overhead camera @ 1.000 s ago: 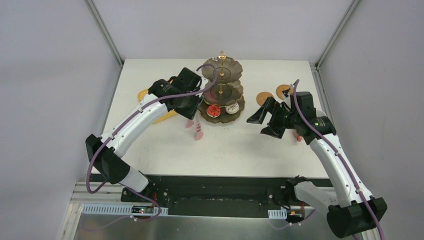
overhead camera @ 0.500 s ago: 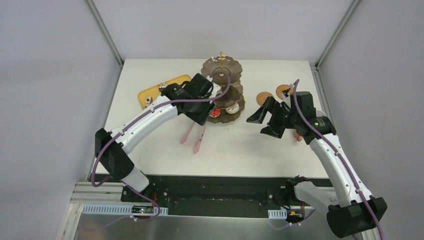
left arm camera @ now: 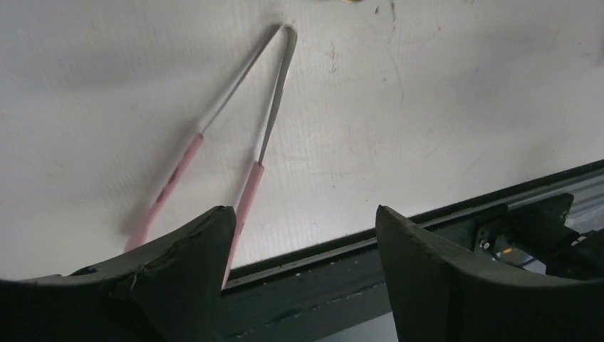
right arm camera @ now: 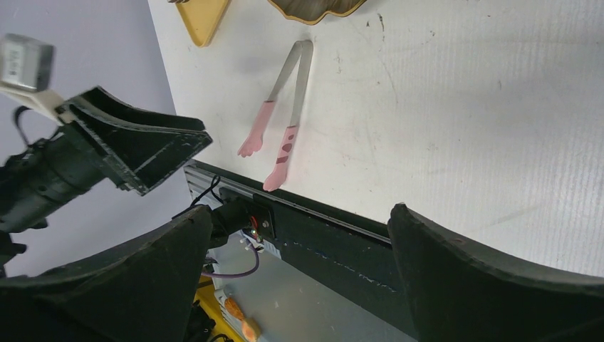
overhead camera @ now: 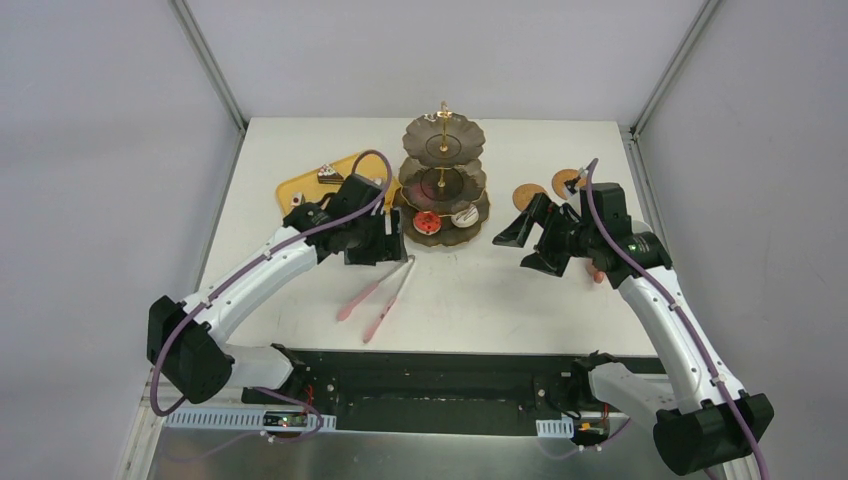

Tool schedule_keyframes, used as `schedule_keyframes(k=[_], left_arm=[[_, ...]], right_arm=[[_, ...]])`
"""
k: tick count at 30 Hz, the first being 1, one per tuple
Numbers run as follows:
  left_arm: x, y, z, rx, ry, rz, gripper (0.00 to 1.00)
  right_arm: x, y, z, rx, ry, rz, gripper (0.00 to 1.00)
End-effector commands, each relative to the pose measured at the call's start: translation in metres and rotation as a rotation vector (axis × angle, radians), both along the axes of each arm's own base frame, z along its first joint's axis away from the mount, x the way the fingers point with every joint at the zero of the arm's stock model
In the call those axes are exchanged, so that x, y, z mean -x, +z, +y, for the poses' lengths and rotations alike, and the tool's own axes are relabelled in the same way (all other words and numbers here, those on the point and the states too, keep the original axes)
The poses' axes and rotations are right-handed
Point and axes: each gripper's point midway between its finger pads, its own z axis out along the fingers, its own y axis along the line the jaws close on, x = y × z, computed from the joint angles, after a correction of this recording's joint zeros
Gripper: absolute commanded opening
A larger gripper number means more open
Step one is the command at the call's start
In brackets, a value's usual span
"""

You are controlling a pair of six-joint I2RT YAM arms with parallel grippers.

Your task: Serve the afternoon tea

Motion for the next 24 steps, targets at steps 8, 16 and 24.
schedule_keyframes(k=[8,16,24], left_arm=[[0.024,-0.081,0.016,0.195,0.774,0.316,0.50],[0.010,-0.116,0.042,0.126,0.915,0.216,0.35],[-0.030,-0.148,0.082,-0.013,0.890,0.232,0.39]], right_arm=[[-0.002,-0.001,0.001,-0.003,0.011,-0.008,0.99],[0.002,0.000,-0.001,-0.002,0.005,-0.012,0.99],[0.002,0.003,-0.003,0.006,0.005,-0.024,0.99]])
